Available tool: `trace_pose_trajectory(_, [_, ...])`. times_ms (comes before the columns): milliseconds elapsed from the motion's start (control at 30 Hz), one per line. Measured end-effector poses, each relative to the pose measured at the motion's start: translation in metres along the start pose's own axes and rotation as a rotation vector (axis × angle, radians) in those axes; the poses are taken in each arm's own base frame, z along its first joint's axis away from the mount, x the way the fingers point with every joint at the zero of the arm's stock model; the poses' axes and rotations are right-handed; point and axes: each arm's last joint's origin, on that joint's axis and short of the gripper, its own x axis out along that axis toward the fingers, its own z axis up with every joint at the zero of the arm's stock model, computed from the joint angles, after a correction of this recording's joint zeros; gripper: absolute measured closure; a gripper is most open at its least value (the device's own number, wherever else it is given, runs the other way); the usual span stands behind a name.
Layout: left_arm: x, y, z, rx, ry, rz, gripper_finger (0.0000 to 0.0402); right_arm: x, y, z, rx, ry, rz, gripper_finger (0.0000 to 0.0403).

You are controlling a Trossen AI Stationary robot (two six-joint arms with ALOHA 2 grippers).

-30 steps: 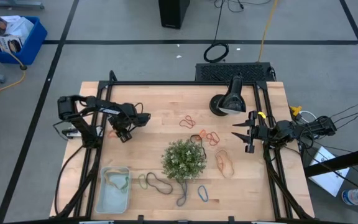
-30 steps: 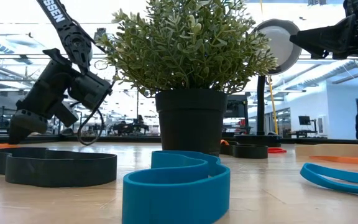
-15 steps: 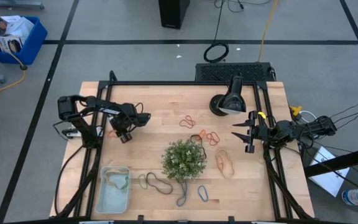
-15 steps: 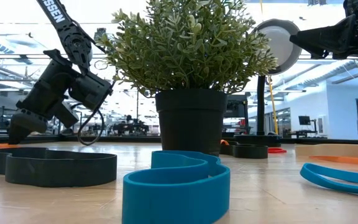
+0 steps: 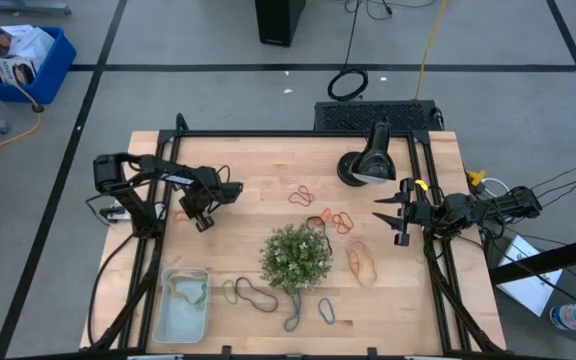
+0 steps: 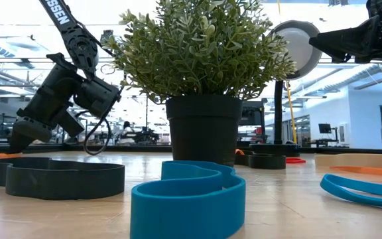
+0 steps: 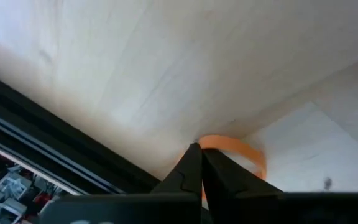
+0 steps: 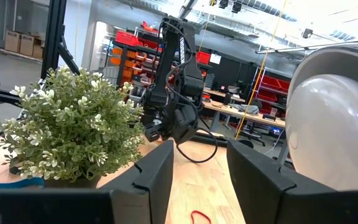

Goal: Pick and place rubber bands into bin
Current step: Put the left orange rubber band into the blue bin

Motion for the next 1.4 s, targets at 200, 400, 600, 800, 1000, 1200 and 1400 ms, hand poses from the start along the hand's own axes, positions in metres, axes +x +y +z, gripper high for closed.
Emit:
trace_pose_trajectory(200, [-0.008, 0.003, 0.001, -0.023, -0.009, 0.086, 0.0398, 0.0, 0.0, 0.0, 0.0, 0.0, 0.0, 0.0257])
trace_pose_trajectory(400, [-0.018, 0.003, 0.003, -0.026, -0.018, 0.076, 0.0399, 0.0, 0.0, 0.0, -0.003, 0.0, 0.0, 0.0257])
trace_pose_trajectory(600, [-0.03, -0.002, 0.006, -0.005, -0.041, 0.059, 0.04, 0.0, 0.0, 0.0, -0.007, 0.0, 0.0, 0.0257])
trace_pose_trajectory(800, [-0.051, -0.005, 0.003, 0.011, -0.035, 0.1, 0.04, 0.0, 0.0, 0.0, -0.008, 0.0, 0.0, 0.0257])
trace_pose_trajectory(1000, [-0.082, -0.009, -0.003, 0.018, -0.045, 0.183, 0.0401, 0.0, 0.0, 0.0, -0.008, 0.0, 0.0, 0.0257])
trace_pose_trajectory(1200, [-0.121, -0.014, -0.015, -0.005, -0.233, 0.149, 0.0401, 0.0, 0.0, 0.0, -0.007, 0.0, 0.0, 0.0257])
trace_pose_trajectory(1400, [-0.157, -0.015, -0.051, -0.051, -0.472, 0.058, 0.0401, 0.0, 0.0, 0.001, -0.001, -0.005, -0.002, 0.0257])
